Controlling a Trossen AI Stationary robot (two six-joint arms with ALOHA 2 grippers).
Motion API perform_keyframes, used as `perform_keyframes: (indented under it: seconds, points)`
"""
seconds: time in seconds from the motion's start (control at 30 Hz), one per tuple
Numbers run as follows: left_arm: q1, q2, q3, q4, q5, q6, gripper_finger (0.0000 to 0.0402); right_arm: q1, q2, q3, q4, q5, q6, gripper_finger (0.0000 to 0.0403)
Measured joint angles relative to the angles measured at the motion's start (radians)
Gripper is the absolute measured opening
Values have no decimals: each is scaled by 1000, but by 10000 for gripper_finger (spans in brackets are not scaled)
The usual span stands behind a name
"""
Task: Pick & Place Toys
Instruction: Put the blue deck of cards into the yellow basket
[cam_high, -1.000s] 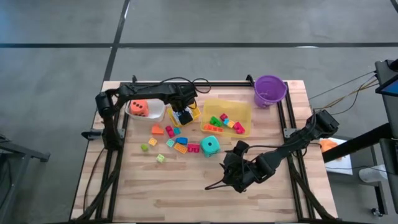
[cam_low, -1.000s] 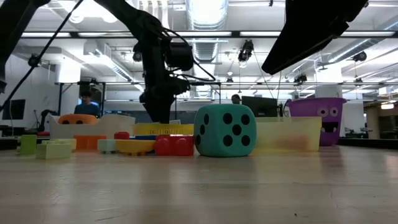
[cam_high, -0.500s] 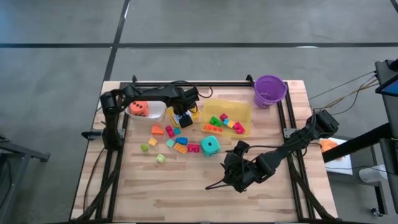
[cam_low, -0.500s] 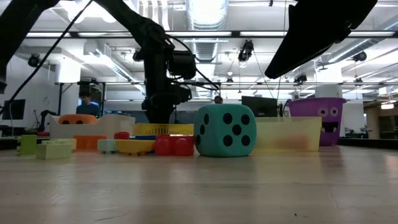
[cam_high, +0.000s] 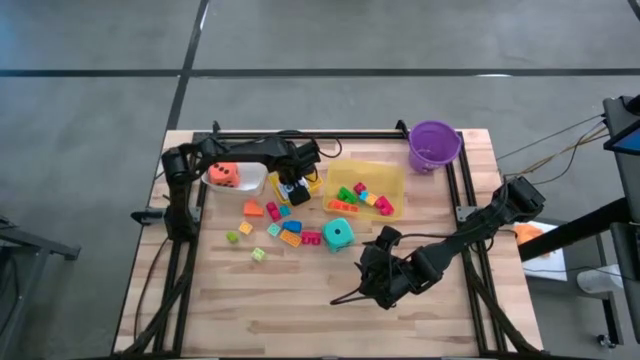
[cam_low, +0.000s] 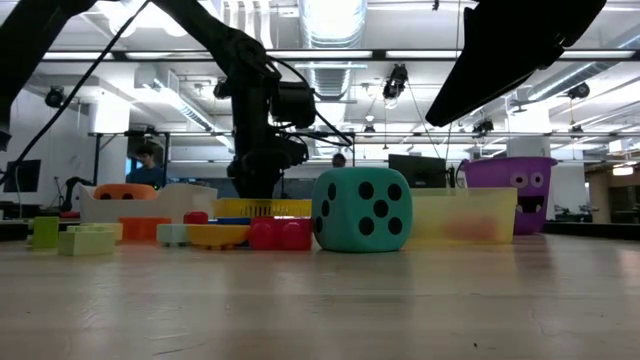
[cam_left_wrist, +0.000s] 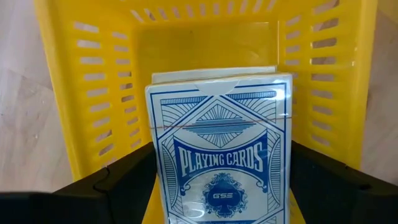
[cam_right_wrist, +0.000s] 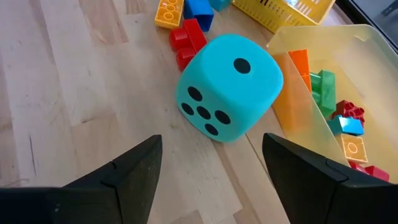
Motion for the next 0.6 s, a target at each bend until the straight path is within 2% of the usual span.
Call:
perform_keyframes:
  seconds: [0.17,0.47,0.6]
  points:
    - [-2,-4,11,-12,-6,-10,323,0,0,0,1,-43,1,275]
    - [-4,-10,32,-53,-6,-34,326,0,0,-3,3,-44,1,275]
    - [-7,-10,27,-59,-7,-44,345,0,0,-3,3,-44,1,275]
